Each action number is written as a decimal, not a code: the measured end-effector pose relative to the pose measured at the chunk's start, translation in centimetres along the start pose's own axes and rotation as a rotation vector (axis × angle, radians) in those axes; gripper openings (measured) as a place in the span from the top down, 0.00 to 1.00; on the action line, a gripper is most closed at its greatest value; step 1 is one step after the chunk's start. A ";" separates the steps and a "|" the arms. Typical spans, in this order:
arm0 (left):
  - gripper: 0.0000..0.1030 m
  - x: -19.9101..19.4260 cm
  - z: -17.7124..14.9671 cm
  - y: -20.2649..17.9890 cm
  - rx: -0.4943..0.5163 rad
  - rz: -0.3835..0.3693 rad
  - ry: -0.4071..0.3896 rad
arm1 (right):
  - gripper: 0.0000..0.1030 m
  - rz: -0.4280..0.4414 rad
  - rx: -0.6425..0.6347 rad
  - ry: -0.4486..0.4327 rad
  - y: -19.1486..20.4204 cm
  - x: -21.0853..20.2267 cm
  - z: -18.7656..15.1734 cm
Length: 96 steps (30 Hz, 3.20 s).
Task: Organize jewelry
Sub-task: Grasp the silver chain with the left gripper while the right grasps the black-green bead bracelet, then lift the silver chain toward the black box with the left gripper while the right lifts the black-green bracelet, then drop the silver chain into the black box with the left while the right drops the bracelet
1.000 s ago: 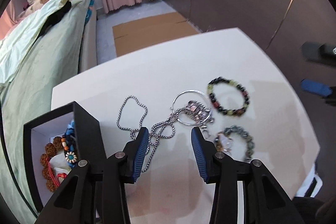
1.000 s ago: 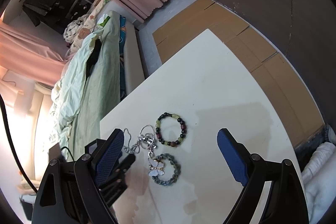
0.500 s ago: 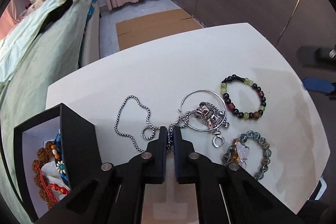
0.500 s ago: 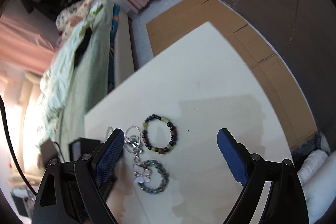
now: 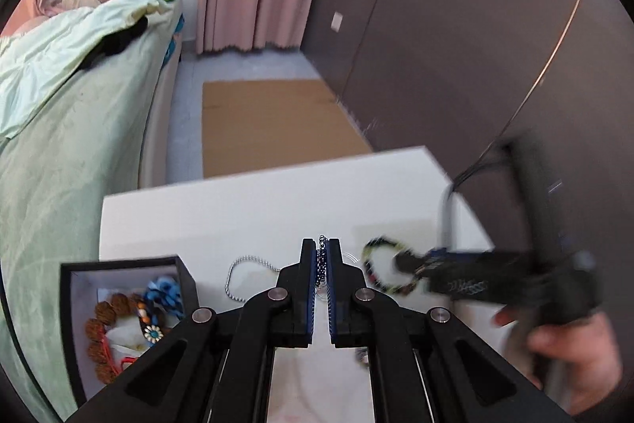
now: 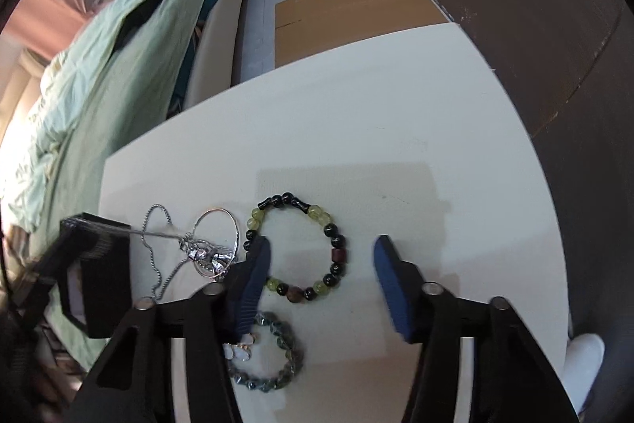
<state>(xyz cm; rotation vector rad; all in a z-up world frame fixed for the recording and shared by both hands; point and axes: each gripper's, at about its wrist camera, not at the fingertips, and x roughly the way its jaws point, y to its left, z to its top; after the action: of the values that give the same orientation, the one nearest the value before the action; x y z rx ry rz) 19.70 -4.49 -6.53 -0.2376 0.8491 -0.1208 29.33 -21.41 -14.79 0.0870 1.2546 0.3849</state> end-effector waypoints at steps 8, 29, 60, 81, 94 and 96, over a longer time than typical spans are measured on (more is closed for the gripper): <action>0.96 -4.5 1.7 -0.8 -0.013 -0.011 -0.085 | 0.90 -0.101 -0.078 -0.011 0.4 -0.4 -1.0; 0.96 -17.2 7.1 -5.9 0.101 0.046 -0.316 | 0.91 0.167 -0.012 -0.244 0.3 -8.2 -2.2; 0.96 -17.4 4.2 5.5 -0.064 0.188 -0.328 | 0.91 0.302 -0.098 -0.322 6.1 -9.5 -3.2; 0.85 -7.9 -1.6 13.1 -0.301 0.053 -0.055 | 0.91 0.497 -0.148 -0.451 12.0 -10.7 -4.2; 0.00 -12.2 -1.3 18.1 -0.433 0.056 -0.188 | 0.91 0.577 -0.230 -0.331 18.0 -6.5 -4.9; 0.00 -12.6 -1.4 18.8 -0.451 0.067 -0.200 | 0.90 0.613 -0.219 -0.304 18.5 -5.8 -4.8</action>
<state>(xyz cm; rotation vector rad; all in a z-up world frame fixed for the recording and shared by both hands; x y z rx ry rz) 10.54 16.02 -3.06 -0.6324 0.6762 0.1585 18.96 -6.77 -6.06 0.3342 0.8586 0.9971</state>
